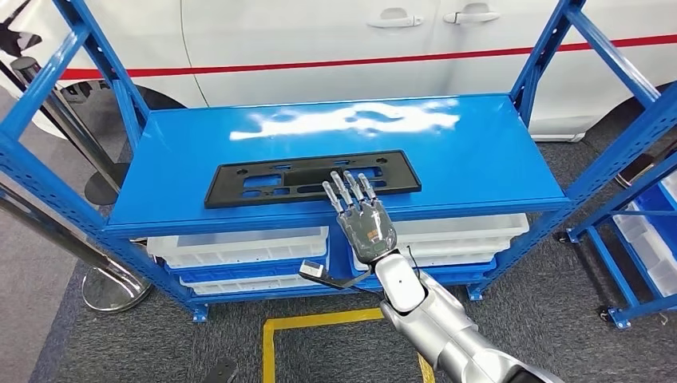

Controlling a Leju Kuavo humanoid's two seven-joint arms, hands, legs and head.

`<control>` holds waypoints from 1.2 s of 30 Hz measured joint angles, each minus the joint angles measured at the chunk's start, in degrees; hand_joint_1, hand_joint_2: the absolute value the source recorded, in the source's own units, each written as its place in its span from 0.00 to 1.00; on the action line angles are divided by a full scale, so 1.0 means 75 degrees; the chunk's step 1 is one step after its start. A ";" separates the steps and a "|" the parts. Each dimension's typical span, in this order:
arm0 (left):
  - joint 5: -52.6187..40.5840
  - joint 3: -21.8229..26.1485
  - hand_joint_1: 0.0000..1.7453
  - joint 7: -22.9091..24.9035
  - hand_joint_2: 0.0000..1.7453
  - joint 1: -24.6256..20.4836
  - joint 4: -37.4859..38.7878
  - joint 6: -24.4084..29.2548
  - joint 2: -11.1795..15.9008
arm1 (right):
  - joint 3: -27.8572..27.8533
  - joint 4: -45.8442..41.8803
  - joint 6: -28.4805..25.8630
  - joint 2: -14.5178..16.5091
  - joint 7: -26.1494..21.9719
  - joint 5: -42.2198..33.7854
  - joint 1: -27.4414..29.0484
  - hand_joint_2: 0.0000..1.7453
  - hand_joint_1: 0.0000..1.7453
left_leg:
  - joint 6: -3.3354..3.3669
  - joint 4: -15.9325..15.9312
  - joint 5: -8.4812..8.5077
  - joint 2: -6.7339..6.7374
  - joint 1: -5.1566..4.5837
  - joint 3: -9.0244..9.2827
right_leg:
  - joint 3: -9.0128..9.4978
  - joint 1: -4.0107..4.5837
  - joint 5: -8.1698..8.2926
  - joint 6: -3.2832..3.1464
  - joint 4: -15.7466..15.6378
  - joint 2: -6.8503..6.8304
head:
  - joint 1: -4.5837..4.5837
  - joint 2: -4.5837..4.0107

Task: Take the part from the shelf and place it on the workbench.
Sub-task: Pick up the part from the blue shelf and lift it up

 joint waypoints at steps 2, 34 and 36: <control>0.0000 -0.0012 0.00 -0.0005 0.00 -0.0012 0.0000 0.0000 -0.0002 | 0.0000 0.0000 0.0001 -0.0007 0.0004 0.0000 0.0021 1.00 0.00 | 0.0040 0.0003 -0.0041 0.0001 -0.0006 0.0033 | -0.0570 -0.0014 -0.0378 0.0046 0.0995 0.0001 | 0.0000 0.0000; 0.0056 -0.0055 0.00 -0.0031 0.00 -0.0040 0.0000 -0.0003 -0.0023 | 0.0119 -0.0024 0.0001 0.0069 0.0062 0.0001 0.0011 1.00 0.00 | 0.0028 0.0033 -0.0071 -0.0025 0.0004 0.0036 | -0.0784 0.0004 -0.0499 0.0031 0.1410 -0.0018 | 0.0001 0.0000; 0.0060 -0.0060 0.00 -0.0031 0.00 -0.0024 0.0000 -0.0003 -0.0025 | 0.0130 -0.0016 0.0001 0.0063 0.0062 0.0001 0.0034 1.00 0.00 | 0.0018 0.0069 -0.0150 -0.0033 0.0003 0.0101 | -0.0843 0.0003 -0.0088 0.0017 0.1203 -0.0019 | 0.0000 0.0000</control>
